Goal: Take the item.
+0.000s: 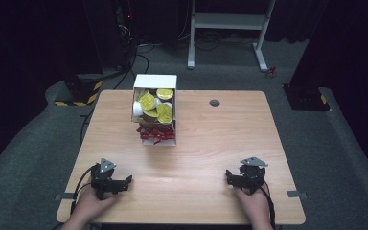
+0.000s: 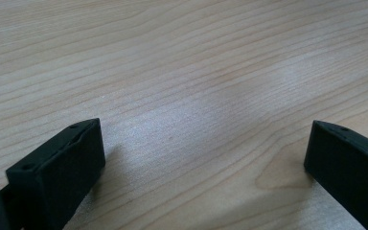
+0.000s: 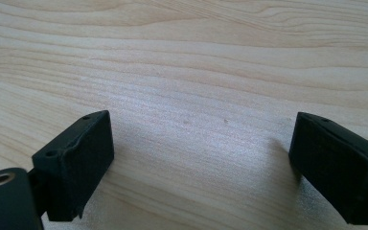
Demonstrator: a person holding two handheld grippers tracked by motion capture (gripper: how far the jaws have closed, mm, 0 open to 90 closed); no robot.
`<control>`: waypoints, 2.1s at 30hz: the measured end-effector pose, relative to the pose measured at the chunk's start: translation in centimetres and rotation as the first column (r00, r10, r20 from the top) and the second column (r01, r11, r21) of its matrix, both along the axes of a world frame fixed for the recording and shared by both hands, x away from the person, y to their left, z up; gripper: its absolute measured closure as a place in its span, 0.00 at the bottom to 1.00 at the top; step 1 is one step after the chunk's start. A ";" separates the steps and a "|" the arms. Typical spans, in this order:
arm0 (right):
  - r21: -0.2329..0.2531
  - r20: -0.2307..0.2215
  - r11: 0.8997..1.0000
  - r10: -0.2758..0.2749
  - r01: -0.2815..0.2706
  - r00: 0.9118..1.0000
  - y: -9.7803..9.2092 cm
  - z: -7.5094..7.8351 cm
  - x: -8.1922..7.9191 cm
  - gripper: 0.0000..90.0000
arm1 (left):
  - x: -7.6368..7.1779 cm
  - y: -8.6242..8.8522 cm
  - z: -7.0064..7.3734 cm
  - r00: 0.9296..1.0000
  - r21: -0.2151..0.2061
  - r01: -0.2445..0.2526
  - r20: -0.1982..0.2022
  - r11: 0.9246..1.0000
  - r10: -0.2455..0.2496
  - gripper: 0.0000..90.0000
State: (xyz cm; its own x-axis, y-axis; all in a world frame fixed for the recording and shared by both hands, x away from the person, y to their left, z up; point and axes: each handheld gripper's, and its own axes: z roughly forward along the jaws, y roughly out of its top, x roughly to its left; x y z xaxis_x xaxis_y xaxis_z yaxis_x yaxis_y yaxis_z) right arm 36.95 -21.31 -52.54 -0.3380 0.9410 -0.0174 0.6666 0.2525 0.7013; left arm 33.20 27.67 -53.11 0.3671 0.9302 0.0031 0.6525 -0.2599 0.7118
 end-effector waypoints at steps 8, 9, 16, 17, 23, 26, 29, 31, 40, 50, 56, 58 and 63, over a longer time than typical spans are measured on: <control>0.000 0.001 1.000 0.003 -0.003 1.000 0.0 0.0 0.0 0.09 | 0.0 0.0 0.0 1.000 0.000 0.000 0.000 1.000 0.000 0.01; 0.000 0.000 1.000 0.003 -0.003 1.000 0.0 0.0 0.0 0.09 | 0.0 0.0 0.0 1.000 0.000 0.000 0.000 1.000 0.000 0.01; 0.002 -0.004 1.000 0.006 -0.006 1.000 -0.1 0.0 -0.1 0.09 | 0.0 0.0 0.0 1.000 0.000 0.000 0.000 1.000 0.000 0.01; 0.002 -0.003 1.000 0.006 -0.006 1.000 -0.1 0.0 0.0 0.09 | 0.0 0.0 0.0 1.000 0.001 0.000 0.000 1.000 0.000 0.01; 0.006 -0.006 1.000 -0.002 0.002 1.000 0.0 0.0 -0.1 0.10 | 0.0 0.0 0.0 1.000 0.001 0.000 0.000 1.000 0.000 0.01; 0.003 0.000 1.000 0.008 -0.008 1.000 -0.1 0.1 -0.1 0.14 | 0.0 0.0 0.0 1.000 0.001 0.000 0.000 1.000 0.000 0.01; 0.013 0.011 1.000 0.022 -0.022 1.000 -0.1 0.4 -0.2 0.14 | 0.0 0.0 0.0 1.000 0.000 0.000 0.000 1.000 0.000 0.01; 0.008 0.026 0.999 0.034 -0.034 0.999 0.0 0.7 -0.3 0.14 | 0.0 0.0 0.0 1.000 0.000 0.000 0.000 1.000 0.000 0.01; 0.018 0.055 0.998 0.053 -0.054 0.997 0.5 1.3 -0.8 0.17 | 0.0 0.0 0.0 1.000 0.001 0.000 0.000 1.000 0.000 0.01; 0.026 0.092 0.996 0.079 -0.082 0.993 1.0 1.5 -1.1 0.17 | 0.0 0.0 0.0 1.000 0.000 0.000 0.000 1.000 0.000 0.01; 0.026 0.100 0.995 0.095 -0.098 0.990 1.4 1.6 -1.3 0.18 | 0.0 0.0 0.0 1.000 0.000 0.000 0.000 1.000 0.000 0.01; 0.032 0.095 0.994 0.104 -0.108 0.990 1.5 1.6 -1.3 0.19 | 0.0 0.0 0.0 1.000 0.000 0.000 0.000 1.000 0.000 0.01; 0.037 0.096 0.991 0.124 -0.128 0.988 2.1 1.7 -1.4 0.21 | 0.0 0.0 0.0 1.000 0.001 0.000 0.000 1.000 0.000 0.01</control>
